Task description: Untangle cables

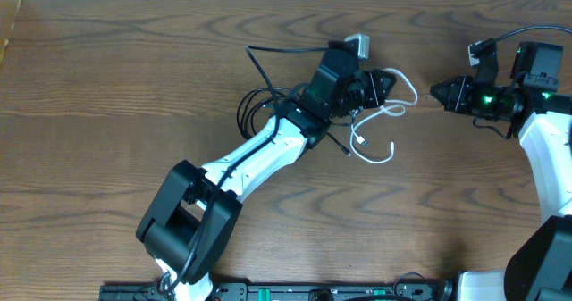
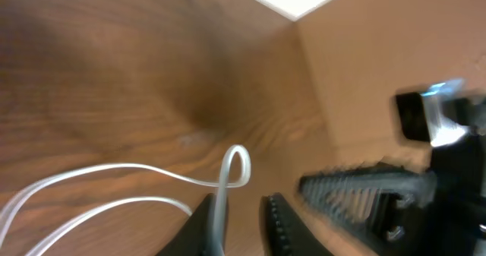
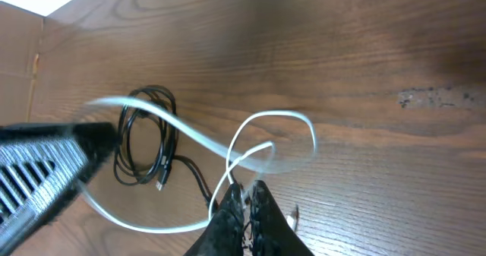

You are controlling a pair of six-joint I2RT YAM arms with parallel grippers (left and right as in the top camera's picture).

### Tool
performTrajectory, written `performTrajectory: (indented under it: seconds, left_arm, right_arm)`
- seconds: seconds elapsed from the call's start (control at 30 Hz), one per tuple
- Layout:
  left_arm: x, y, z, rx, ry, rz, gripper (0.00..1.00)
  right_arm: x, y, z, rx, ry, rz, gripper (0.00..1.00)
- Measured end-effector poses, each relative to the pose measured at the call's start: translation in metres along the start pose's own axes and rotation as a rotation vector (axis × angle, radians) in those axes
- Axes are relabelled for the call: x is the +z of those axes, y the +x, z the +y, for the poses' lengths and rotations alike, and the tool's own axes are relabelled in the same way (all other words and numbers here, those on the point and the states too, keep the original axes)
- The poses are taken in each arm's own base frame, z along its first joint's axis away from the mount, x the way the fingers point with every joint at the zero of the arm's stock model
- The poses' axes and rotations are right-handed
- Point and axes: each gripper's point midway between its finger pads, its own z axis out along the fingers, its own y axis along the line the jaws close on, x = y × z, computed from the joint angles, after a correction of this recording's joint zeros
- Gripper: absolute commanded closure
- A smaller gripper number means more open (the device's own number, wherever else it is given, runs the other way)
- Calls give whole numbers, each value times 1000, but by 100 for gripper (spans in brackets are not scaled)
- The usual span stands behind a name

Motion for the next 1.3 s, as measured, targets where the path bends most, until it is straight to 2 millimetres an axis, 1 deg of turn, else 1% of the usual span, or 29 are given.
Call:
performTrajectory:
  seconds: [0.03, 0.13, 0.2, 0.23, 0.33, 0.4, 0.43, 0.5, 0.6, 0.63, 0.67, 0.73, 0.8, 0.93, 1.1, 1.23, 1.3]
  left_arm:
    - [0, 2, 2, 8, -10, 9, 39]
    - [-1, 4, 7, 20, -23, 23, 24]
    - [-1, 7, 9, 33, -27, 39, 17]
    - [-1, 9, 10, 41, -29, 47, 15]
    - [-2, 17, 17, 60, -54, 83, 13]
    - [-3, 22, 23, 71, -76, 106, 7]
    - [-4, 25, 27, 76, -89, 119, 7]
    - [-7, 29, 38, 67, -126, 145, 6]
    - [-16, 32, 63, 34, -210, 180, 5]
    - [-21, 31, 75, 22, -250, 187, 5]
    - [-24, 31, 83, 13, -279, 193, 2]
    - [-32, 29, 100, 3, -337, 203, 1]
    - [-38, 26, 112, 0, -372, 204, 0]
    - [-44, 16, 124, 4, -399, 191, 0]
    - [-56, -2, 130, 0, -408, 152, 1]
    - [-83, -29, 128, -18, -419, 92, 1]
    - [-100, -41, 131, -37, -438, 67, 1]
  right_arm:
    - [0, 0, 0, 1, 2, 0, 92]
    - [0, 0, -1, -1, 7, 1, 86]
    - [0, 1, -1, 3, 8, 2, 69]
    - [0, 1, -2, 3, 12, 2, 64]
    - [1, 1, -3, -5, 25, 3, 48]
    - [2, 1, -3, -9, 33, 5, 40]
    - [3, 2, -3, -10, 34, 7, 37]
    - [5, 3, 0, -19, 36, 12, 36]
    - [9, 5, 5, -38, 36, 21, 30]
    - [11, 6, 7, -43, 37, 25, 27]
    - [12, 6, 8, -49, 41, 28, 25]
    - [15, 8, 10, -63, 53, 34, 21]
    - [18, 9, 11, -74, 68, 39, 17]
    - [22, 10, 16, -101, 79, 43, 16]
    - [31, 16, 30, -152, 69, 65, 20]
    - [41, 25, 41, -196, 53, 96, 27]
    - [49, 32, 44, -202, 49, 123, 27]
